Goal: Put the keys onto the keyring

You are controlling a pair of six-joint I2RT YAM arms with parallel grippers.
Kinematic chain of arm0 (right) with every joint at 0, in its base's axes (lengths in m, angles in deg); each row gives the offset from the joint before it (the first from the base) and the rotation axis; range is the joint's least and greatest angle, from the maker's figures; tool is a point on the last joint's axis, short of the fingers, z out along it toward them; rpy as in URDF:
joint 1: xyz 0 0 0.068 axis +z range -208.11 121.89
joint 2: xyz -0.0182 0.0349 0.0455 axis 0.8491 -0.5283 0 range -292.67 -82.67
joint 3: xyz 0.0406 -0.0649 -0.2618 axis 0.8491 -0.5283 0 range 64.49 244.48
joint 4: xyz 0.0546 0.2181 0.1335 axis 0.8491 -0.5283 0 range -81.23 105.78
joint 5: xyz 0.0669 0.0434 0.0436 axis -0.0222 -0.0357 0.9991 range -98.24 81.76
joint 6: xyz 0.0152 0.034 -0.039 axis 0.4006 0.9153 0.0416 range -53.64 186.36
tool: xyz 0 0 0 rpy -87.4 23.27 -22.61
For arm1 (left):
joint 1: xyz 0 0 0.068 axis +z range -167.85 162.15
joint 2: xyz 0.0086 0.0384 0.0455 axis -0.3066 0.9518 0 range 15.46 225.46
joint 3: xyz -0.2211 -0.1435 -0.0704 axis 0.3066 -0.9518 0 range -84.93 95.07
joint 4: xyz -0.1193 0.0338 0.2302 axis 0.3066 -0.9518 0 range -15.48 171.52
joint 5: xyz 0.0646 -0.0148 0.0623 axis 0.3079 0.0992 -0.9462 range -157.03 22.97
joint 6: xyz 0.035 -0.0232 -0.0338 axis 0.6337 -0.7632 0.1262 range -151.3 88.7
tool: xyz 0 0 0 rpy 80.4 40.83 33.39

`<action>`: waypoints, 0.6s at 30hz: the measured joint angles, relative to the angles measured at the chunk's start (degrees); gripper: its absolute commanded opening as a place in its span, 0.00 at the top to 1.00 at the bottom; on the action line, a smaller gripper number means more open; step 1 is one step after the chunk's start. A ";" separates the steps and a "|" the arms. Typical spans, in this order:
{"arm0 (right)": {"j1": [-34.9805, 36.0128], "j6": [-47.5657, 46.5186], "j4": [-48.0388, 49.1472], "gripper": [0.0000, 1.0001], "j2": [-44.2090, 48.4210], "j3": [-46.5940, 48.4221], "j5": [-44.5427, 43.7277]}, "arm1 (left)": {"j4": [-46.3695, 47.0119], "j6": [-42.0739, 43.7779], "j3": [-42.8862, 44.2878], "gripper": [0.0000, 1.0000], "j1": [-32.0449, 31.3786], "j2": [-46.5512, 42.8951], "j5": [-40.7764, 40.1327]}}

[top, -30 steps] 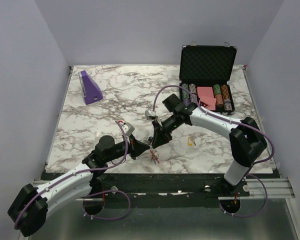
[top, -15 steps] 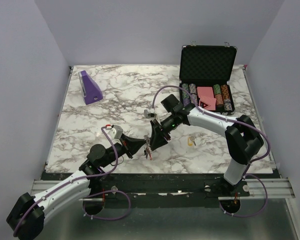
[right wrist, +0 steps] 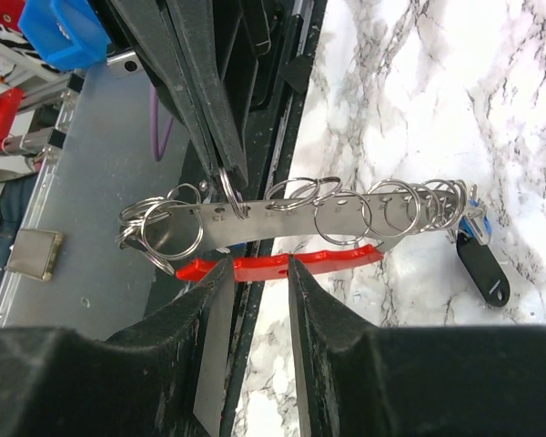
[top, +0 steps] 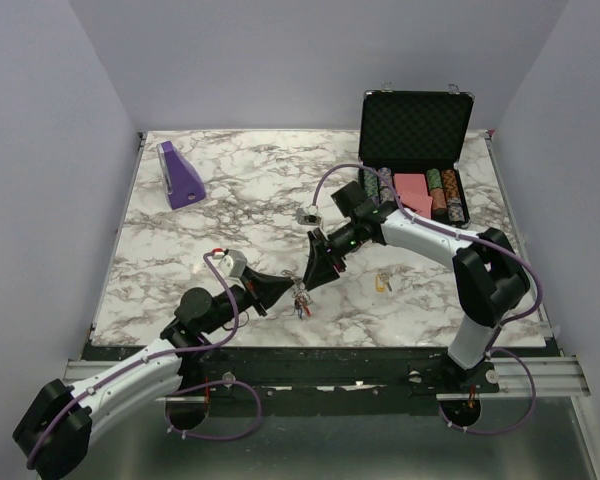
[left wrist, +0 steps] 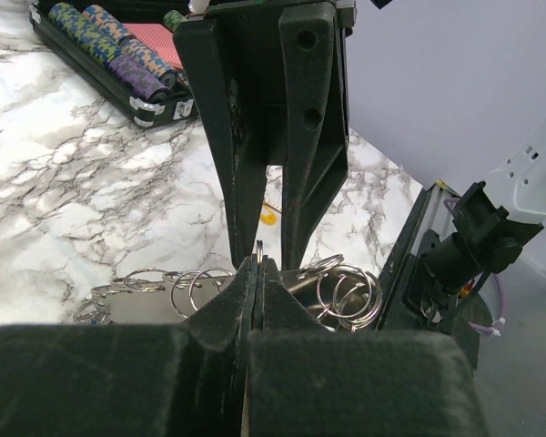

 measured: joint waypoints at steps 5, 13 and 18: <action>0.00 0.42 0.98 0.62 0.00 -0.02 1.27 | 2.16 0.00 0.00 1.00 0.00 1.77 0.74; 0.00 1.36 2.45 0.63 -0.02 -0.02 2.19 | 4.94 0.02 0.00 1.00 0.00 6.69 2.08; 0.00 1.55 2.78 0.65 -0.35 -0.04 2.84 | 7.10 0.00 0.00 1.00 0.00 9.68 2.21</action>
